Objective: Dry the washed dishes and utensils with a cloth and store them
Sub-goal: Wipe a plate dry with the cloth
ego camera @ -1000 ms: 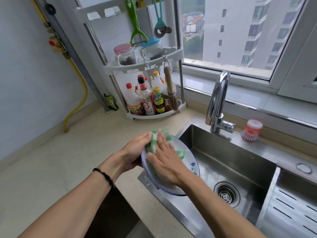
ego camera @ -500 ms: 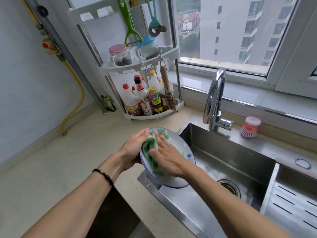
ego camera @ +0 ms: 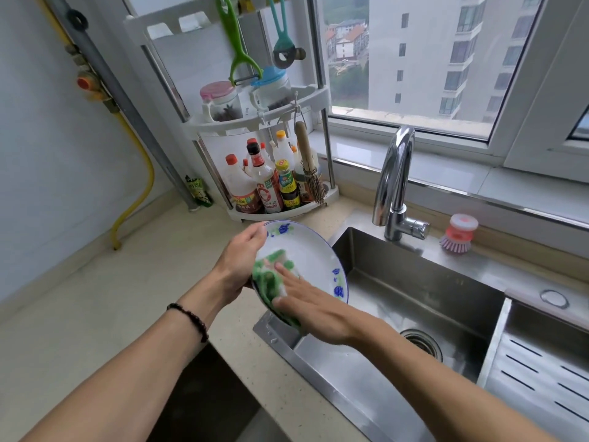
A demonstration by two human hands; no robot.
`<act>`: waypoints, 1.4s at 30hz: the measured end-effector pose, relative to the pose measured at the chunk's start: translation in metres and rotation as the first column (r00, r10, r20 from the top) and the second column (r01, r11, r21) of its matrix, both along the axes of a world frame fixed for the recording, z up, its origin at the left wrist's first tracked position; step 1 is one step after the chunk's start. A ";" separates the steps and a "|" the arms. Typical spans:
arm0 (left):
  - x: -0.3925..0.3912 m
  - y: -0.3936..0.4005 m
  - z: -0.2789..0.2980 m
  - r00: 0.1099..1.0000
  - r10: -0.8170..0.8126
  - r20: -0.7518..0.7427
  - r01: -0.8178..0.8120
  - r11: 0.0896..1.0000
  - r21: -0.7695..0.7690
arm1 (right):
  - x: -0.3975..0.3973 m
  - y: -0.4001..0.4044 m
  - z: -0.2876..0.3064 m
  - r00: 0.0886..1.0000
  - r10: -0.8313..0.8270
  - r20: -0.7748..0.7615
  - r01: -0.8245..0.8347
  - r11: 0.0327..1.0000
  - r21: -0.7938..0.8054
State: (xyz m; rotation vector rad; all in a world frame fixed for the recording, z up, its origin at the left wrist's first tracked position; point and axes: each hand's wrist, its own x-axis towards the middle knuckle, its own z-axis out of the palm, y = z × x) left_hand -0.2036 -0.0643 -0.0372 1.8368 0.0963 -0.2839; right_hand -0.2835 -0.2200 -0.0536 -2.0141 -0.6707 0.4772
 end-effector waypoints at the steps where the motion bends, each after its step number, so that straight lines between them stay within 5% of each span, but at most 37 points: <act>1: -0.003 -0.003 -0.001 1.000 0.001 0.028 -0.002 1.000 0.030 | 0.003 0.002 0.002 0.998 -0.054 -0.017 0.055 0.997 0.062; 4: -0.008 -0.016 -0.002 0.992 0.037 0.121 -0.044 0.998 0.054 | 0.006 0.012 0.009 0.974 -0.195 -0.113 0.215 0.953 0.213; 7: -0.004 -0.009 0.001 0.980 0.101 0.174 -0.111 0.992 0.052 | 0.001 0.009 0.000 0.985 -0.119 -0.129 0.138 0.979 0.150; 9: -0.001 -0.005 0.003 0.968 0.133 0.211 -0.161 0.980 0.121 | 0.001 -0.007 -0.011 0.998 -0.055 -0.012 0.053 0.995 -0.084; 11: -0.007 -0.009 0.001 0.935 0.200 0.292 -0.253 0.955 0.156 | 0.007 -0.009 -0.020 0.985 -0.120 0.126 0.146 0.965 -0.218; 15: -0.015 -0.015 0.002 0.890 0.263 0.374 -0.331 0.934 0.132 | 0.000 0.008 -0.029 0.966 -0.150 0.209 0.171 0.981 -0.090; 20: -0.017 -0.010 -0.001 0.899 0.253 0.357 -0.314 0.941 0.124 | 0.008 -0.005 -0.044 0.947 -0.148 0.286 0.232 0.929 -0.289; 24: -0.016 -0.003 -0.004 0.895 0.311 0.319 -0.350 0.934 0.073 | -0.005 0.010 -0.039 0.954 -0.113 0.278 0.160 0.976 -0.151; 29: -0.018 -0.002 -0.007 0.893 0.303 0.331 -0.346 0.935 0.076 | 0.009 -0.010 -0.049 0.948 -0.086 0.306 0.211 0.890 -0.404; 33: -0.015 -0.001 -0.005 0.891 0.336 0.307 -0.372 0.926 0.067 | -0.002 0.005 -0.036 0.972 -0.057 0.226 0.108 0.970 -0.217; 37: -0.016 -0.003 -0.001 0.917 0.276 0.288 -0.305 0.950 0.062 | 0.014 -0.018 -0.052 0.956 -0.073 0.285 0.196 0.881 -0.430; 42: -0.013 -0.001 -0.005 0.916 0.309 0.256 -0.334 0.941 0.057 | -0.001 -0.001 -0.043 0.970 -0.037 0.240 0.093 0.970 -0.226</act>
